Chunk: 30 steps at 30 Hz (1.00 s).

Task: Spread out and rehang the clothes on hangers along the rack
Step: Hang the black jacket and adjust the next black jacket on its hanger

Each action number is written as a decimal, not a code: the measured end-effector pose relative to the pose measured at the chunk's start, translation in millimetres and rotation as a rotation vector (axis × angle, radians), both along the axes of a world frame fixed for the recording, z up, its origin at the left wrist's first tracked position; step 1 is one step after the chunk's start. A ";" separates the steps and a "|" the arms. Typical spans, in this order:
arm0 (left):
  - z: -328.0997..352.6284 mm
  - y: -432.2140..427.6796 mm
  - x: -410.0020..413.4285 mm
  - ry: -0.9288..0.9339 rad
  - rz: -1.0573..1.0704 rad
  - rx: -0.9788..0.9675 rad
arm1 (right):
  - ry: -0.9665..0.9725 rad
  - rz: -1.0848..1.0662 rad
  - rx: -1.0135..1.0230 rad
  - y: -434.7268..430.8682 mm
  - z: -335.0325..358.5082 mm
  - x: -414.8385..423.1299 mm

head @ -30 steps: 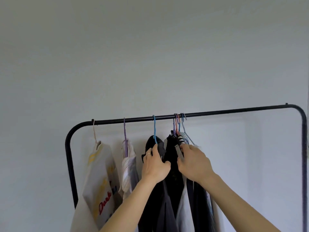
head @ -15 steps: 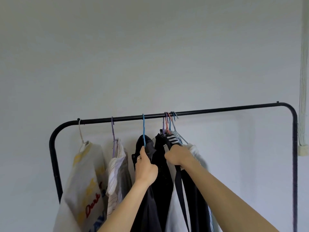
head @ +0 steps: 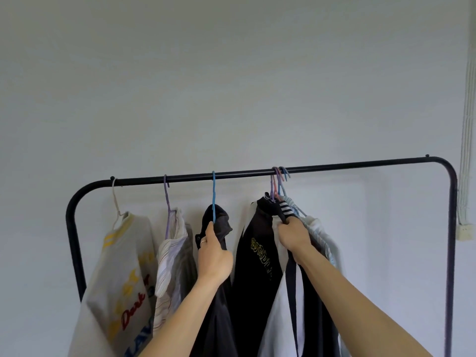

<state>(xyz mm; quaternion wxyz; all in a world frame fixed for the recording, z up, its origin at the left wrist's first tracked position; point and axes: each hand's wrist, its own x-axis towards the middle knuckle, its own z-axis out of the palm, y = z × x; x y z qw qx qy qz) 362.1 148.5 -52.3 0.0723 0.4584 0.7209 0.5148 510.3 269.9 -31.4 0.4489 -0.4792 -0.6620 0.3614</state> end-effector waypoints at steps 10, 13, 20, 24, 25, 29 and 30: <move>2.2 5.7 0.1 -0.037 -0.026 -0.010 | -0.020 -0.063 0.093 46.5 32.8 25.2; 2.0 1.5 1.3 -0.047 -0.033 -0.020 | -0.080 -0.068 0.074 56.3 47.8 16.4; 2.0 -3.9 4.1 -0.046 -0.027 -0.011 | -0.282 -0.128 0.015 70.1 35.3 14.1; 2.8 -0.9 10.1 -0.060 -0.014 0.001 | -0.387 -0.101 -0.090 79.1 8.8 16.1; 3.3 -0.3 10.2 -0.056 -0.009 -0.003 | -0.453 -0.125 -0.098 80.0 0.8 17.6; 0.4 -7.9 11.2 -0.015 0.003 -0.046 | -0.617 -0.155 0.033 73.8 -35.0 35.8; -0.2 -10.0 11.4 -0.009 0.004 -0.060 | -0.639 -0.146 0.063 70.2 -42.6 40.6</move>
